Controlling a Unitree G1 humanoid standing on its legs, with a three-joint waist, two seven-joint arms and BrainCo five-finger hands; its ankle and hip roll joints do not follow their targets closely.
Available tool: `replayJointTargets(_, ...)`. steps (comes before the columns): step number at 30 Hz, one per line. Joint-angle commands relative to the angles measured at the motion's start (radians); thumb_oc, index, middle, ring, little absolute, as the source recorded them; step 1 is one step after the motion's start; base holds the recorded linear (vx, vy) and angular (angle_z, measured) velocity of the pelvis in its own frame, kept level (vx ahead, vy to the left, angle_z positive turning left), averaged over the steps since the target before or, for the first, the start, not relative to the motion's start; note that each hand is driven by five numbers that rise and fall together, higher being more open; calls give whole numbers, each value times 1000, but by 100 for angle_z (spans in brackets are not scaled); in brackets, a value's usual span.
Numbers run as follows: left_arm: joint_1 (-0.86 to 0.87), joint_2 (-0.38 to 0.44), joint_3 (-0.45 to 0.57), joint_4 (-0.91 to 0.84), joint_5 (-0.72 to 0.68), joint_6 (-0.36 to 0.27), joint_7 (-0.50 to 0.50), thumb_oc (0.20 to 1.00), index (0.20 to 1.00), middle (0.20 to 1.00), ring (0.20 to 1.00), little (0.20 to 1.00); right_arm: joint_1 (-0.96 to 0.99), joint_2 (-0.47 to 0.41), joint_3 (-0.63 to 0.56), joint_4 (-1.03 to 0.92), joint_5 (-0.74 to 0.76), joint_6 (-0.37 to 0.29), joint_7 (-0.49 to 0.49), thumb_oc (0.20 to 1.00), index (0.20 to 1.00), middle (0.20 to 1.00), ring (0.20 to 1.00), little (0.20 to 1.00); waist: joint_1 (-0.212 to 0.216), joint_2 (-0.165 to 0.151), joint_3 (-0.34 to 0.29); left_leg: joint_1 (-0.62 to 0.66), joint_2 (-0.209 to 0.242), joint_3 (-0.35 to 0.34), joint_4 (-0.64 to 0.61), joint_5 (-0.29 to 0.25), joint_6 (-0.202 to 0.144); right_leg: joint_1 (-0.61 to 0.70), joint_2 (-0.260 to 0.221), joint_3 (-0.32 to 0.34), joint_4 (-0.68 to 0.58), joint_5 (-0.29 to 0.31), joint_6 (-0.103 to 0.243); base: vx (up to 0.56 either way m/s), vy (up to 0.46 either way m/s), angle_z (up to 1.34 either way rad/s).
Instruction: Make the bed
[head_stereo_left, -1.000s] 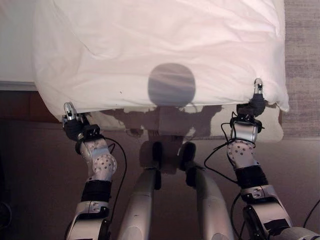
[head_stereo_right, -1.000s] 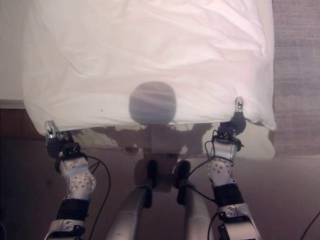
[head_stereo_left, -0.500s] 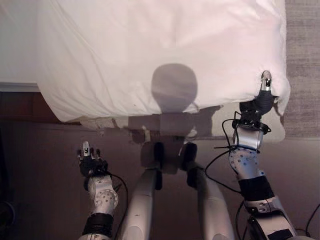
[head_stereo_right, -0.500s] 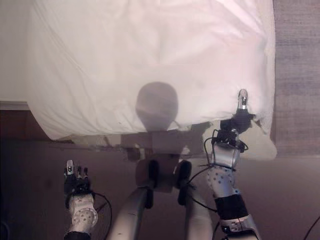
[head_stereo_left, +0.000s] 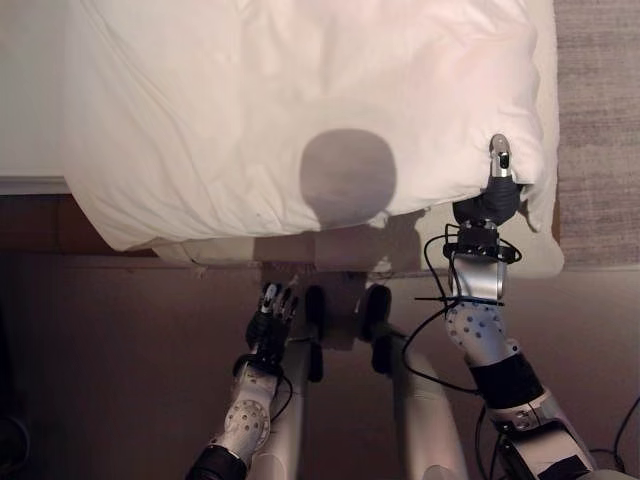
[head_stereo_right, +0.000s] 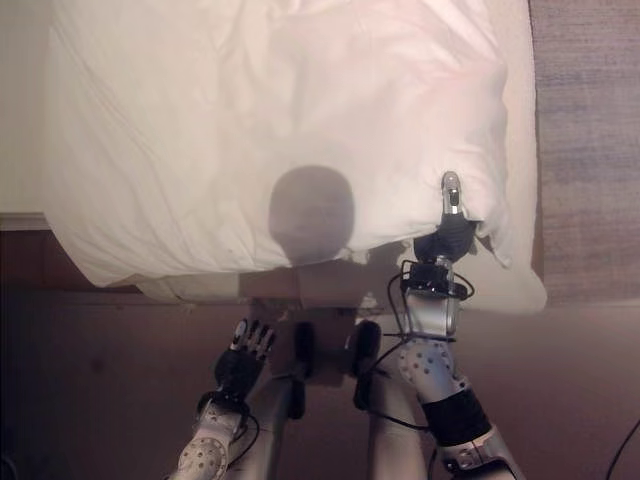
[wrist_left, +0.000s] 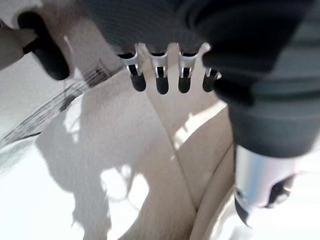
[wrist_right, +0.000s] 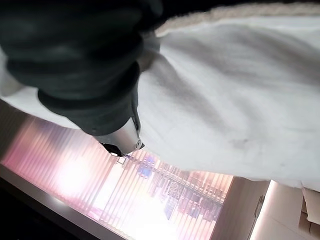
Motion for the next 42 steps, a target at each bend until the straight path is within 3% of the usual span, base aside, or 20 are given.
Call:
replayJointTargets(1,9,-10,-12,-31,-29,-11,-48,1000,1000,1000,1000,1000,26,17,9,-133,-3,-72,89,200,200,200,200,200,-20,-24,-114,-43,-9,-27,-11,4,-20,14,-50,37,-109,125,158,2,-3,-6)
replayJointTargets(5,-44,-38,17,-53,-67,-37,-56,1000,1000,1000,1000,1000,34,25,10,-139,2,-71,93,200,200,200,200,200,-23,-31,-117,-43,-8,-27,-8,1,-21,11,-49,41,-106,124,159,1,-1,-1)
replayJointTargets(6,-101,-71,68,-52,-103,-77,-54,1000,1000,1000,1000,1000,37,40,9,-134,9,-71,99,200,200,200,200,200,-27,-38,-123,-44,-7,-25,-2,-5,-20,6,-48,45,-97,121,158,0,0,0)
replayJointTargets(8,-102,-71,68,-51,-103,-77,-54,1000,1000,1000,1000,1000,36,40,9,-133,9,-71,100,200,200,200,200,200,-27,-38,-122,-44,-7,-25,-2,-6,-20,6,-49,45,-97,120,158,0,0,0)
replayJointTargets(9,-157,-88,115,-56,-112,-121,-49,1000,1000,1000,1000,1000,37,51,9,-125,19,-68,108,200,200,200,200,200,-27,-44,-125,-48,-6,-22,7,-10,-22,2,-47,48,-93,119,157,0,0,0)
replayJointTargets(12,-158,-88,116,-56,-112,-121,-50,1000,1000,1000,1000,1000,37,51,9,-125,19,-68,109,200,200,200,200,200,-27,-44,-125,-48,-6,-22,7,-10,-22,2,-47,48,-93,119,157,0,0,0)
replayJointTargets(16,-220,-104,192,-85,-128,-196,-44,1000,1000,1000,1000,1000,41,64,8,-111,36,-61,136,200,200,200,200,200,-26,-47,-128,-51,-4,-17,11,-14,-19,-5,-45,56,-85,121,156,0,0,0)
replayJointTargets(27,-255,-94,295,-133,-84,-285,-12,1000,1000,1000,1000,1000,44,72,-16,-116,37,-60,154,200,200,200,200,200,-19,-47,-129,-50,-3,-28,0,-8,-21,1,-41,50,-95,118,153,0,0,0)
replayJointTargets(28,-271,-90,332,-108,-75,-317,18,1000,1000,1000,1000,1000,43,74,-19,-111,38,-59,153,200,200,200,200,200,-18,-48,-132,-49,-4,-27,2,-10,-21,-2,-41,52,-90,119,154,0,0,0)
replayJointTargets(33,-301,-75,370,-65,-57,-343,60,1000,1000,1000,1000,1000,41,76,-22,-104,32,-60,140,200,200,200,200,200,-20,-50,-135,-50,-2,-25,4,-12,-23,-3,-41,53,-90,118,155,0,0,0)
replayJointTargets(37,-332,-49,461,26,-50,-391,130,1000,1000,1000,1000,1000,43,70,-23,-97,37,-59,121,200,200,200,200,200,-19,-47,-142,-51,1,-20,11,-16,-25,-6,-42,57,-81,116,156,0,0,0)
replayJointTargets(42,-344,-23,497,48,-31,-398,172,1000,1000,1000,1000,1000,55,66,-19,-100,43,-58,113,200,200,200,200,200,-19,-46,-146,-54,2,-18,16,-16,-27,-8,-42,58,-75,114,156,0,0,0)
